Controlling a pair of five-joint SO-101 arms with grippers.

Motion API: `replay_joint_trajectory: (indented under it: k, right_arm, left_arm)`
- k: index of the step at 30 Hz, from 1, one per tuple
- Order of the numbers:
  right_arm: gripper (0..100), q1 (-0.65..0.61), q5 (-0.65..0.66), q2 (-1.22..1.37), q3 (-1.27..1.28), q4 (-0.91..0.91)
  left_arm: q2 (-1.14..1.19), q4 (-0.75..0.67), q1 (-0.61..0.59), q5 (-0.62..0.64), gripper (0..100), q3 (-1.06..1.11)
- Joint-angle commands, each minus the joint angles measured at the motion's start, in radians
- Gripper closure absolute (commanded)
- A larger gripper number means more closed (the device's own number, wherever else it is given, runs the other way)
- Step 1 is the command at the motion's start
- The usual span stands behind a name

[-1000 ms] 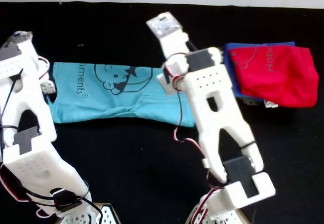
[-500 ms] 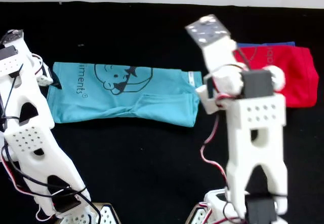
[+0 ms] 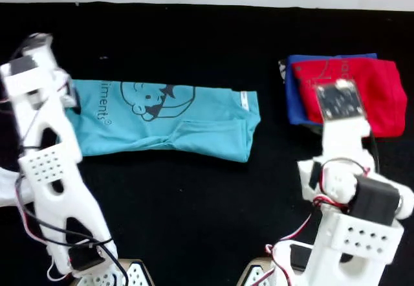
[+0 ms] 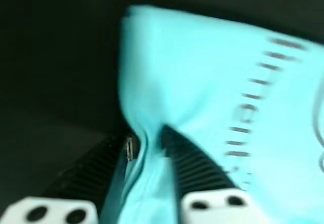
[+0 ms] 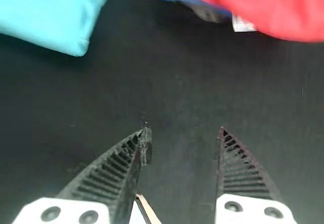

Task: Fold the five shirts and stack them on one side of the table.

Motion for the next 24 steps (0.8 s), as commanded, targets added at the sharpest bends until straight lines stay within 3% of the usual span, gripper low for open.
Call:
replay_joint_trajectory:
  k: [1, 6, 11, 14, 16, 20, 24]
  right_arm:
    - [79.7, 0.125, 0.009, -0.082, 0.209, -0.136]
    - [79.7, 0.226, 0.009, -0.194, 0.542, -0.344]
    - [80.6, 0.240, 0.009, -0.325, 0.768, -0.401]
    - [91.6, 0.237, 0.009, -0.404, 0.800, -0.409]
    - [99.6, 0.236, 0.009, -0.452, 0.805, -0.410]
    - [99.2, 0.236, 0.009, -0.506, 0.808, -0.410]
    - [99.1, 0.237, 0.009, -0.515, 0.811, -0.433]
  left_arm:
    - [0.042, 0.011, -0.082, -0.057, 99, -0.033]
    - [0.085, 0.012, -0.206, -0.135, 99, -0.124]
    - [0.088, 0.018, -0.292, -0.209, 99, -0.237]
    - [0.088, 0.031, -0.317, -0.222, 99, -0.288]
    - [0.088, 0.098, -0.308, -0.222, 99, -0.344]
    - [0.088, 0.279, -0.229, -0.206, 99, -0.493]
    - [0.067, 0.284, -0.166, -0.140, 99, -0.549]
